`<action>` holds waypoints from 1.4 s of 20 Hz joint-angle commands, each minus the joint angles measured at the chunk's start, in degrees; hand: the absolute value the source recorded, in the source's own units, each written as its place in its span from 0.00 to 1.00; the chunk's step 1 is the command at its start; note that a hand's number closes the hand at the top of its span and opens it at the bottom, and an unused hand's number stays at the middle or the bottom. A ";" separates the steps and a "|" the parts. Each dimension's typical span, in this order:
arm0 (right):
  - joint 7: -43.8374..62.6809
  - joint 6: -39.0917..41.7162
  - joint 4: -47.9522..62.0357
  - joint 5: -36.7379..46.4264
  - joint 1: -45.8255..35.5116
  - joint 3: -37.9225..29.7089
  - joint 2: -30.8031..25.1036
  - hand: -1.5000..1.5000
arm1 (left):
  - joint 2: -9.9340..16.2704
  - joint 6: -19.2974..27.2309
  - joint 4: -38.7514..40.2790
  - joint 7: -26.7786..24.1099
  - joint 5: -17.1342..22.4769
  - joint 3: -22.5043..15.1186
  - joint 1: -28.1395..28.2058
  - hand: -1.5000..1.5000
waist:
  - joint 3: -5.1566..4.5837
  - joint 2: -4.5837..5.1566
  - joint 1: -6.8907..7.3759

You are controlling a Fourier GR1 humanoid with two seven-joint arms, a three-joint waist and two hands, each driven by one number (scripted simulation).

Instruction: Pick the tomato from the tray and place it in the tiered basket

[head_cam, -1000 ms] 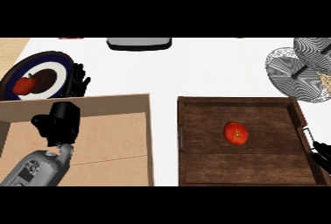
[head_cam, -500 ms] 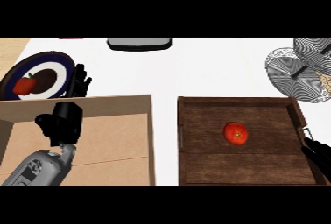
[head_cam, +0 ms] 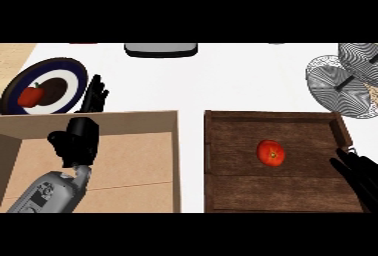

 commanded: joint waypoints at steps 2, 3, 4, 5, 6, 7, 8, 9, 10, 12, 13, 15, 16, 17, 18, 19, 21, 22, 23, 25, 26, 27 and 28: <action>3.11 0.14 -3.83 15.63 -2.22 4.87 -2.52 0.00 | -0.68 -1.08 -0.83 0.02 -1.12 -2.95 2.31 0.50 | -0.14 0.05 0.39; 4.88 0.33 -2.67 18.42 -5.17 7.74 -2.31 0.00 | -0.45 -2.60 0.63 0.06 -0.20 -2.07 0.44 0.50 | -0.21 0.32 0.86; 4.42 -0.35 -2.21 19.13 -5.28 8.39 -1.97 0.00 | -2.79 -0.33 -0.27 -0.28 -2.30 -4.90 1.15 0.50 | -0.13 0.18 0.44; 5.49 -0.91 -1.31 21.64 -6.27 10.67 -0.93 0.00 | -1.16 -2.54 1.25 -1.56 -0.86 -2.86 1.69 0.50 | -0.16 0.29 0.58; 6.82 -0.90 -1.73 23.43 -5.79 12.51 -0.14 0.00 | -1.74 -2.93 1.52 -3.24 -0.92 -3.09 3.06 0.50 | -0.17 0.24 0.33; 7.54 -0.77 -0.39 23.86 -7.36 12.45 0.89 0.00 | -1.37 -2.98 0.50 -2.38 -0.75 -2.28 2.70 0.50 | -0.12 0.25 0.50; 8.47 -3.55 2.68 28.50 -8.19 16.84 4.57 0.00 | 0.85 -3.91 -1.10 -0.02 -0.15 -1.28 1.77 0.50 | -0.07 0.22 0.83; 11.54 0.21 -0.67 27.62 -9.11 15.76 4.09 0.00 | -3.28 -2.43 4.55 -0.69 -2.12 -2.57 -1.78 0.50 | -0.12 0.39 -0.14; 11.01 -2.13 2.19 30.09 -7.06 16.49 5.87 0.00 | 0.22 -2.44 -2.66 1.02 -1.49 -2.51 2.85 0.50 | -0.05 0.15 0.45; 13.41 -2.34 3.01 34.84 -7.92 20.00 9.21 0.00 | -2.54 -4.35 2.34 -3.00 -0.75 -1.96 2.45 0.50 | -0.09 0.30 0.16; 12.64 0.29 6.46 32.01 -11.64 17.23 9.79 0.00 | -1.35 -3.73 0.51 -1.35 -1.82 -1.39 2.44 0.50 | -0.06 0.36 0.64; 11.79 -2.95 4.73 34.62 -6.08 18.65 10.31 0.00 | -1.50 -5.11 1.36 -2.86 -1.80 -0.91 4.06 0.50 | -0.05 0.25 0.07; 10.62 -3.81 8.21 33.76 -7.40 18.54 11.89 0.00 | -3.38 -1.43 -1.78 0.74 -3.62 -2.90 3.14 0.50 | -0.02 0.26 0.29; 11.40 1.76 6.60 31.83 -11.39 17.45 11.89 0.00 | -1.85 -4.62 -0.30 -0.45 -2.61 -1.34 3.22 0.50 | -0.06 0.34 0.51; 11.67 1.12 7.99 33.50 -10.76 19.05 13.57 0.00 | -3.12 -4.38 0.99 -1.23 -2.64 -0.57 2.86 0.50 | -0.05 0.35 0.38; 9.48 -0.91 11.19 31.41 -11.22 17.13 13.65 0.00 | -3.41 -6.65 3.33 -4.16 -1.28 0.55 2.70 0.50 | -0.05 0.42 0.33; 7.69 -0.07 10.22 29.95 -9.68 15.83 12.41 0.00 | -3.73 -2.11 -1.01 0.35 -4.53 -2.72 3.64 0.50 | -0.02 0.31 0.30; 5.56 -0.41 14.12 28.19 -12.55 13.77 13.13 0.00 | -1.78 -5.44 0.49 -0.17 -2.61 0.56 2.14 0.50 | -0.03 0.39 0.45; 6.11 -1.31 13.48 29.82 -12.10 14.71 14.44 0.00 | -5.43 -3.65 4.12 -0.99 -4.17 -0.72 -0.39 0.50 | -0.03 0.41 0.10; 3.75 -2.39 13.17 30.67 -9.83 15.31 13.78 0.00 | -3.69 -3.87 2.05 -1.07 -3.95 -1.28 2.31 0.50 | -0.03 0.32 0.14; 5.20 2.18 10.10 28.93 -12.13 15.06 14.96 0.00 | -0.79 -5.40 -1.57 0.20 -2.36 0.87 4.04 0.50 | -0.05 0.29 0.46; 3.16 -2.92 16.19 32.08 -11.90 16.55 16.47 0.00 | -3.45 -4.55 0.90 -1.10 -3.47 -0.35 2.75 0.50 | -0.03 0.34 0.34; 3.43 -1.80 13.56 31.71 -10.67 16.69 15.61 0.00 | -5.52 -4.25 3.60 -3.86 -3.87 -1.91 3.15 0.50 | -0.05 0.37 0.07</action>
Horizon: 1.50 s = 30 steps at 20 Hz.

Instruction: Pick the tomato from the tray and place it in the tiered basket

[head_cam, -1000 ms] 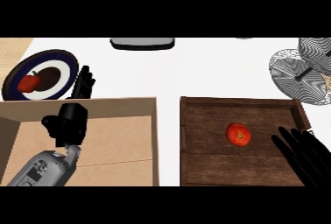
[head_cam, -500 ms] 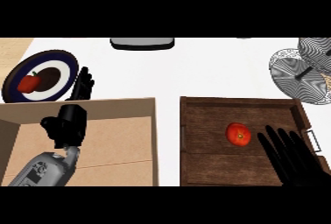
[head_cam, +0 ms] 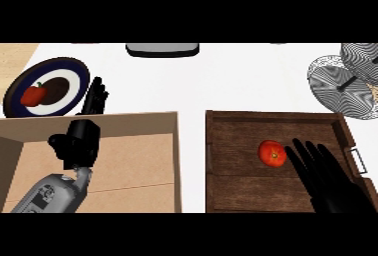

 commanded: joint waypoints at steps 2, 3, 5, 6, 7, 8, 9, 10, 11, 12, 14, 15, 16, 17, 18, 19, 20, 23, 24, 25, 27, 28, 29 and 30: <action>-3.66 -1.53 5.05 0.41 -2.13 0.17 3.06 0.00 | -2.50 -3.62 1.01 -2.35 -2.01 -1.62 3.02 0.50 | -0.41 0.33 0.08; -0.21 2.91 -1.50 1.25 -0.66 1.52 3.10 0.00 | -0.50 -2.17 -2.71 1.65 -3.31 -2.45 2.72 0.50 | -0.42 0.21 0.00; -3.30 0.03 6.59 0.58 -3.47 -0.13 4.66 0.00 | -1.67 -2.35 -3.23 0.70 -2.88 -2.83 4.36 0.50 | -0.40 0.28 0.23; -3.87 1.45 4.14 -0.62 -2.81 -1.45 3.61 0.00 | -1.57 -2.89 -1.32 0.41 -3.37 -1.97 3.55 0.50 | -0.41 0.28 -0.01; -5.14 1.75 6.94 -1.67 -5.13 -2.30 4.11 0.00 | -1.73 -3.38 -1.51 -0.19 -3.11 -2.01 3.71 0.50 | -0.41 0.32 0.14; -5.69 -0.36 4.12 -0.82 -0.09 -1.54 3.19 0.00 | -2.92 -2.24 0.05 2.85 -3.42 -1.78 0.13 0.50 | -0.40 0.28 -0.42; -4.59 3.94 4.53 -2.22 -4.48 -4.00 3.31 0.00 | -2.54 -2.72 0.09 0.98 -3.72 -2.23 1.97 0.50 | -0.42 0.32 -0.09; -3.75 6.91 2.76 -3.27 -5.41 -3.56 4.02 0.00 | -2.88 -3.70 4.07 0.65 -2.99 -0.54 -0.82 0.50 | -0.44 0.37 -0.27; -2.56 4.73 7.92 0.79 -7.62 -0.45 8.14 0.00 | -3.18 -1.39 0.14 1.12 -4.48 -2.21 1.35 0.50 | -0.41 0.33 0.14; -2.73 5.03 9.03 0.86 -7.86 -0.40 8.51 0.00 | -2.58 -2.13 -0.22 0.30 -3.86 -2.19 2.51 0.50 | -0.42 0.33 0.18; -3.38 6.92 7.40 -0.56 -7.57 -2.44 7.05 0.00 | -5.25 -0.81 2.27 -0.55 -4.32 -3.25 0.85 0.50 | -0.42 0.35 -0.10; -4.27 4.46 8.33 0.61 -5.96 -1.62 7.81 0.00 | -3.78 -3.21 3.17 -2.65 -3.10 -1.60 1.95 0.50 | -0.42 0.34 -0.13; -4.10 3.90 12.63 2.26 -7.85 -0.63 9.55 0.00 | -1.03 -4.14 0.54 -0.94 -1.90 -0.06 2.66 0.50 | -0.41 0.33 0.20; -1.22 4.89 10.25 3.78 -8.18 1.40 12.00 0.00 | -1.83 -4.73 0.65 -2.25 -1.72 -0.67 3.33 0.50 | -0.43 0.31 0.14; -4.97 5.02 12.41 0.56 -9.23 -2.86 9.32 0.00 | -4.88 -3.43 4.38 -2.61 -2.91 -1.76 0.62 0.50 | -0.42 0.40 -0.14; -6.16 2.24 14.60 1.44 -8.24 -3.34 9.73 0.00 | -0.83 -5.16 1.91 0.74 -1.97 0.46 0.25 0.50 | -0.40 0.33 -0.02; -5.26 6.32 11.17 0.39 -8.76 -3.84 9.90 0.00 | -1.85 -5.83 1.77 -2.84 -1.89 1.14 3.03 0.50 | -0.42 0.30 0.01; -4.03 6.61 15.30 2.95 -12.00 -1.54 13.35 0.00 | -4.59 -2.77 3.29 -0.98 -3.98 -1.78 0.55 0.50 | -0.42 0.36 -0.04; -5.16 7.17 15.79 1.86 -12.23 -3.43 12.73 0.00 | -0.45 -5.60 -0.23 -1.00 -1.74 0.63 4.24 0.50 | -0.42 0.31 0.21; -7.51 0.96 21.11 3.52 -11.30 -2.64 13.58 0.00 | -2.77 -3.17 1.21 0.59 -3.72 -1.30 0.59 0.50 | -0.38 0.37 0.05; -6.78 4.39 14.74 2.88 -8.41 -3.51 12.32 0.00 | -2.66 -4.82 1.30 0.70 -2.78 0.68 0.71 0.50 | -0.41 0.28 -0.20; -7.34 4.75 17.15 2.28 -11.47 -4.99 13.13 0.00 | -3.39 -4.49 3.84 0.50 -3.77 0.21 -0.67 0.50 | -0.41 0.33 -0.17; -7.45 2.17 18.76 3.04 -10.20 -3.45 14.72 0.00 | -4.50 -0.82 1.27 1.25 -5.81 -3.28 1.39 0.50 | -0.39 0.30 -0.07; -7.24 3.78 19.65 2.97 -12.34 -4.60 15.01 0.00 | -0.12 -5.09 -3.18 -0.44 -2.40 -0.04 6.05 0.50 | -0.41 0.26 0.32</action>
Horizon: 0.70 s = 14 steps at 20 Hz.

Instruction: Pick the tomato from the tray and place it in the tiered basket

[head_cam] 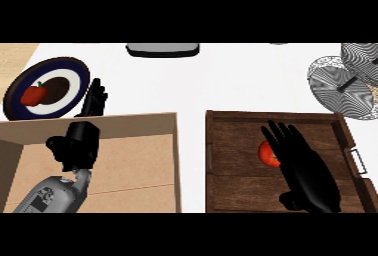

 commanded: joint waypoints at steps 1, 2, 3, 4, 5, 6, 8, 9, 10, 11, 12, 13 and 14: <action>-1.30 -0.82 0.54 0.75 0.63 0.57 1.26 0.00 | -2.35 -4.95 4.31 -3.52 -1.94 -1.51 1.83 0.50 | -0.25 0.38 -0.28; -2.18 -5.90 6.21 2.38 0.40 0.05 2.60 0.00 | -1.60 -2.13 0.44 2.62 -3.38 -2.55 -0.55 0.50 | -0.21 0.36 -0.13; -3.04 -0.33 4.11 -0.05 -2.44 -1.93 1.46 0.00 | -2.20 -3.86 3.15 0.04 -2.77 -0.89 0.12 0.50 | -0.24 0.38 -0.13; -4.57 -1.41 6.08 -0.40 -2.83 -2.99 1.67 0.00 | -1.37 -5.03 1.26 -0.93 -1.93 0.79 1.88 0.50 | -0.24 0.36 -0.01; -4.74 -3.04 7.92 -0.68 -2.66 -3.29 1.96 0.00 | -3.27 -1.06 -0.27 0.00 -4.76 -4.40 2.39 0.50 | -0.22 0.36 0.02; -3.95 -3.55 3.84 0.19 1.21 -1.39 2.08 0.00 | -3.55 -1.68 1.08 -3.23 -4.07 -4.04 4.87 0.50 | -0.24 0.32 -0.20; -6.10 -3.99 10.70 -0.42 -3.37 -3.37 3.47 0.00 | -1.72 -3.52 1.28 -0.84 -3.69 -1.29 0.68 0.50 | -0.23 0.39 0.01; -7.31 -5.35 8.98 -1.04 -1.09 -3.72 2.85 0.00 | -1.60 -4.85 0.71 -1.35 -1.71 -0.64 2.75 0.50 | -0.23 0.36 -0.06; -7.16 -4.04 9.02 -1.28 -2.82 -4.24 3.23 0.00 | -2.45 -5.92 7.16 -2.94 -1.93 1.09 -0.85 0.50 | -0.25 0.44 -0.28; -7.61 -6.10 9.21 -0.68 -0.94 -4.35 3.35 0.00 | -3.84 -3.68 5.30 -0.61 -3.19 -0.80 -1.42 0.50 | -0.23 0.39 -0.32; -6.29 -6.69 8.65 0.69 -1.24 -2.50 5.66 0.00 | -2.92 -3.12 4.73 1.68 -3.69 -0.98 -2.99 0.50 | -0.23 0.37 -0.30; -5.88 -4.57 7.43 -0.18 -2.28 -4.15 5.53 0.00 | -1.69 -2.93 -0.46 0.17 -3.82 -1.19 2.99 0.50 | -0.23 0.31 0.00; -8.77 -10.68 13.42 -0.03 -1.76 -4.46 6.24 0.00 | -0.83 -5.46 2.31 0.85 -1.57 0.52 -1.07 0.50 | -0.22 0.40 -0.09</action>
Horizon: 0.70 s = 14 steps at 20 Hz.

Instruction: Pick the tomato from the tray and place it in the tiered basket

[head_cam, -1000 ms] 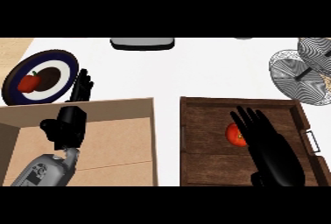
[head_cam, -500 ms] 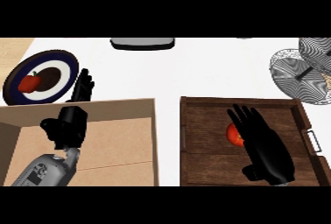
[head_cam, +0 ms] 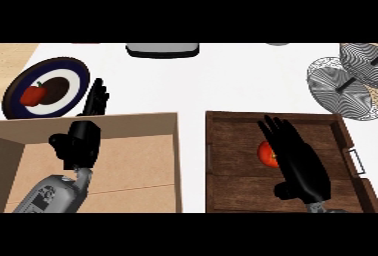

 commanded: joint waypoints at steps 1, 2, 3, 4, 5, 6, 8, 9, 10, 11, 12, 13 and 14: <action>-1.64 -5.82 7.72 1.77 -1.76 -0.41 3.26 1.00 | -2.28 -2.04 0.01 -0.06 -3.41 -2.26 0.86 0.50 | 0.15 0.69 0.09; -0.17 -5.00 1.51 3.07 1.39 1.15 3.03 1.00 | -4.54 -1.66 3.94 -2.26 -3.86 -1.77 -0.45 0.50 | 0.12 0.67 -0.32; -5.20 -8.15 5.32 1.34 0.56 -2.41 0.04 1.00 | -1.87 -0.68 -1.85 1.48 -3.53 -2.41 1.72 0.50 | 0.15 0.63 0.01; -1.81 -7.87 7.95 5.22 -4.62 -1.03 2.59 1.00 | -3.77 -3.89 7.00 -3.25 -1.37 -0.36 -2.77 0.50 | 0.12 0.85 -0.22; -4.54 -10.82 3.79 5.33 0.05 -1.70 -0.59 1.00 | -0.24 -4.14 3.25 -2.09 -0.45 0.55 0.51 0.50 | 0.13 0.67 -0.19; -3.63 -15.27 8.07 9.22 -1.12 0.61 2.15 1.00 | -3.19 -1.95 6.39 -0.88 -1.30 -0.90 -3.90 0.50 | 0.15 0.81 -0.39; -3.63 -13.22 7.93 10.18 -3.34 -0.74 0.94 1.00 | -1.01 -0.38 -1.45 0.35 -2.48 -3.09 1.27 0.50 | 0.15 0.62 0.26; -2.88 -18.77 10.08 13.06 -0.21 2.08 3.79 1.00 | -2.48 -1.81 4.65 -2.74 -1.85 -1.73 -1.02 0.50 | 0.14 0.76 -0.16; -3.84 -18.55 12.95 11.55 -3.57 -0.66 3.42 1.00 | -3.20 0.01 2.38 -0.17 -2.78 -3.33 -1.56 0.50 | 0.16 0.74 0.07; -4.44 -19.37 11.96 11.07 -2.06 -1.54 2.53 1.00 | -1.52 0.99 -1.28 -1.08 -3.37 -3.97 3.02 0.50 | 0.15 0.64 0.27; -4.45 -21.12 12.14 11.36 -1.45 -1.58 3.04 1.00 | -1.19 -2.14 1.95 -4.59 -1.44 -1.70 3.08 0.50 | 0.13 0.71 0.10; 2.02 -12.02 14.66 10.94 -6.43 -4.30 4.95 1.00 | -1.94 -1.25 3.19 -2.19 -0.80 -2.62 -0.21 0.50 | 0.11 0.94 0.23; 8.27 -5.69 14.22 11.09 -6.17 -6.24 6.13 1.00 | 0.03 -1.25 0.71 -2.27 -0.31 -2.74 0.62 0.50 | 0.04 0.97 0.68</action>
